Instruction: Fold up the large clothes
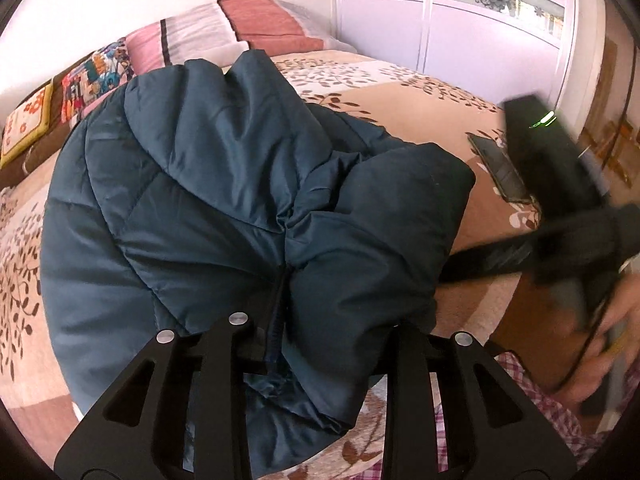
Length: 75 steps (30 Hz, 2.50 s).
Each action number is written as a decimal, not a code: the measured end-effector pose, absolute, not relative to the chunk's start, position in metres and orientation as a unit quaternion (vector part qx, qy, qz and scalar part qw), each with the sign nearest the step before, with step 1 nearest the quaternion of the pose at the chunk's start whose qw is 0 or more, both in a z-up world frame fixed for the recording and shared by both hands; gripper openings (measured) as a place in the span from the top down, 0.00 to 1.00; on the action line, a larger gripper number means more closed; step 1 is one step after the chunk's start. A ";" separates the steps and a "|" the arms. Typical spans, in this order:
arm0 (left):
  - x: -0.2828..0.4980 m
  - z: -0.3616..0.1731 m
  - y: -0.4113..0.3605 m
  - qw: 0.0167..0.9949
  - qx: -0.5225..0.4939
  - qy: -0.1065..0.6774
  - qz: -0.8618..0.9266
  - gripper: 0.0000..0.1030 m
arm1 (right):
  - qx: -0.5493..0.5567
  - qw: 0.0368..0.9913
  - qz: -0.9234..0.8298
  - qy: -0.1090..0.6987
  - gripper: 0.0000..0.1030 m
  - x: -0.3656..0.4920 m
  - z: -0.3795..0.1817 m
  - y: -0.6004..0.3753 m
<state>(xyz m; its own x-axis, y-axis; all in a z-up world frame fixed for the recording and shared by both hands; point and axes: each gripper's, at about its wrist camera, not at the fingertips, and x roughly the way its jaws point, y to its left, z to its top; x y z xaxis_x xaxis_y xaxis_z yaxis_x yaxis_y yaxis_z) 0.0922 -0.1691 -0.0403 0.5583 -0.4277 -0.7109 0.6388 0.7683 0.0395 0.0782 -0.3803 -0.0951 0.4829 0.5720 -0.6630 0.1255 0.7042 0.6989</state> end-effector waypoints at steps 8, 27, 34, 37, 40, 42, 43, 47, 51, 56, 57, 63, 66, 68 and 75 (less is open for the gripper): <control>0.085 -0.037 -0.175 0.863 0.136 0.360 -0.329 0.39 | 0.296 0.855 0.102 0.415 0.94 0.058 -0.006 -0.432; 0.053 -0.008 -0.108 0.849 0.054 0.376 -0.368 0.31 | 0.191 0.804 0.154 0.542 1.00 0.197 -0.029 -0.328; 0.062 0.005 -0.014 0.890 -0.053 0.384 -0.240 0.31 | 0.200 0.807 0.141 0.537 1.00 0.203 -0.041 -0.321; 0.074 -0.009 0.017 0.882 -0.101 0.414 -0.199 0.31 | 0.194 0.819 0.129 0.525 1.00 0.195 -0.031 -0.316; 0.079 -0.028 0.024 0.864 -0.138 0.444 -0.192 0.31 | 0.167 0.841 0.114 0.501 1.00 0.174 -0.007 -0.309; 0.080 -0.036 0.025 0.858 -0.141 0.454 -0.193 0.31 | 0.150 0.859 0.106 0.478 1.00 0.160 0.010 -0.307; 0.083 -0.039 0.022 0.855 -0.140 0.460 -0.193 0.31 | 0.142 0.869 0.107 0.463 0.99 0.147 0.022 -0.305; 0.084 -0.056 0.014 0.844 -0.124 0.486 -0.190 0.31 | 0.124 0.878 0.138 0.441 0.99 0.103 0.041 -0.292; 0.088 -0.064 0.012 0.842 -0.118 0.494 -0.183 0.30 | 0.097 0.868 0.142 0.466 0.99 0.080 0.019 -0.282; 0.092 -0.067 0.010 0.842 -0.100 0.499 -0.180 0.28 | 0.117 0.841 0.111 0.517 1.00 0.086 -0.033 -0.289; 0.092 -0.068 0.009 0.841 -0.100 0.501 -0.179 0.28 | 0.122 0.836 0.109 0.523 1.00 0.086 -0.043 -0.289; 0.094 -0.074 0.009 0.837 -0.102 0.508 -0.178 0.27 | 0.138 0.830 0.104 0.530 1.00 0.088 -0.069 -0.285; 0.094 -0.076 0.009 0.836 -0.102 0.508 -0.179 0.27 | 0.169 0.822 0.112 0.532 1.00 0.090 -0.076 -0.293; 0.094 -0.077 0.009 0.836 -0.103 0.509 -0.180 0.27 | 0.181 0.820 0.117 0.530 1.00 0.090 -0.080 -0.296; 0.093 -0.079 0.008 0.837 -0.106 0.506 -0.181 0.27 | 0.195 0.819 0.117 0.526 1.00 0.091 -0.081 -0.300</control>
<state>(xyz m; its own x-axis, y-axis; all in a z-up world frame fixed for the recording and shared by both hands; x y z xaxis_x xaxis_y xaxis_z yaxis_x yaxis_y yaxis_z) 0.0926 0.0084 -0.0793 0.4227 -0.4099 -0.8083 0.1956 0.9121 -0.3602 0.0912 -0.2999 -0.0812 0.4191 0.3963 -0.8169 0.0140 0.8968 0.4423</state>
